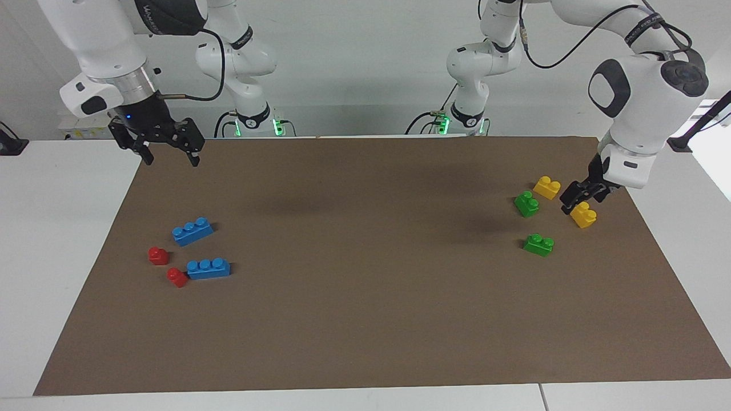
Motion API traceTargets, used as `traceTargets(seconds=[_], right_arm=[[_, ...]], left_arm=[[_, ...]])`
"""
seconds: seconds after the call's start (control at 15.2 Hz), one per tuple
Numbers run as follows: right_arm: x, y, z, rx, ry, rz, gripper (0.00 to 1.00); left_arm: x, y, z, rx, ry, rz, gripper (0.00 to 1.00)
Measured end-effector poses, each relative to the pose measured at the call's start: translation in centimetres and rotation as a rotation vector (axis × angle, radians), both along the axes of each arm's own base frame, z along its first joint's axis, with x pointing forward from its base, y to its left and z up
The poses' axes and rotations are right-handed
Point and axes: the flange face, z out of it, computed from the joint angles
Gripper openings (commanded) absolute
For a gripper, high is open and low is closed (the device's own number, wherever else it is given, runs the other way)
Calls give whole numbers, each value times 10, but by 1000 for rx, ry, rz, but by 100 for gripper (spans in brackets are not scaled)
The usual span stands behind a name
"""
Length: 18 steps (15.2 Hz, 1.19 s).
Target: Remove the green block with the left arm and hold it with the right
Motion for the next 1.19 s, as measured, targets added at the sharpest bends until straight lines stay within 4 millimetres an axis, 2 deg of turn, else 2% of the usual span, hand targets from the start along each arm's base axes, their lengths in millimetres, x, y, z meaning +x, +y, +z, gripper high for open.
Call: traceTargets(seconds=[0.26,0.59,1.19], right_arm=[[0,-7,0,-3,-6,-8,100],[0,-14,0,-7,-5,-1,100],[-1,-18,-1,-7,6,4,100]], left_arm=[[-18,-23,21,7,14,-49,100],[-36,-24,47,16,1,-51,100],[-39,-23,50,-27,5,-39,100]])
